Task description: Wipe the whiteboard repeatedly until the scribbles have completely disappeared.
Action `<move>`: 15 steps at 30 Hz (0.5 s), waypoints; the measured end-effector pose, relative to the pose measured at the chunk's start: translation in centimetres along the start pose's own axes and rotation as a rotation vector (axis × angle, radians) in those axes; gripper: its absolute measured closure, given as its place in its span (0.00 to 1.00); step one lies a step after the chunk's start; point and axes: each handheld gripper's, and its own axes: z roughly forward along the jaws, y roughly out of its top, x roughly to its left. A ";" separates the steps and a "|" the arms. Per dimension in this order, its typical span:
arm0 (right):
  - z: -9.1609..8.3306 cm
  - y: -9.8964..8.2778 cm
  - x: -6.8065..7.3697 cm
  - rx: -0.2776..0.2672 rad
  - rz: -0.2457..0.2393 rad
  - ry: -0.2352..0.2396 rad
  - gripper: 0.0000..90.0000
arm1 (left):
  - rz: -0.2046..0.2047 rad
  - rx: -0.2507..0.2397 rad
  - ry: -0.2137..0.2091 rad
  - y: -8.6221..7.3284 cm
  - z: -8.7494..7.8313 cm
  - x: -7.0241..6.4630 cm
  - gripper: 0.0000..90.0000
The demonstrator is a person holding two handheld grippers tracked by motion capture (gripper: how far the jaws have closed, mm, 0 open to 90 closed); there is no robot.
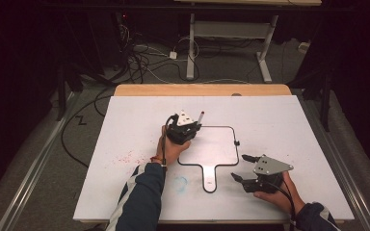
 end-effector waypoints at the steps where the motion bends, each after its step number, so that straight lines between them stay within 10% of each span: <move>1: 0.0 0.0 0.0 0.001 0.001 0.000 0.31 | 0.014 0.006 -0.006 0.2 0.3 -0.4 0.88; 15: -0.6 0.1 -0.4 -0.022 0.011 -0.031 0.32 | 0.042 -0.029 -0.128 0.3 -2.2 -3.0 0.88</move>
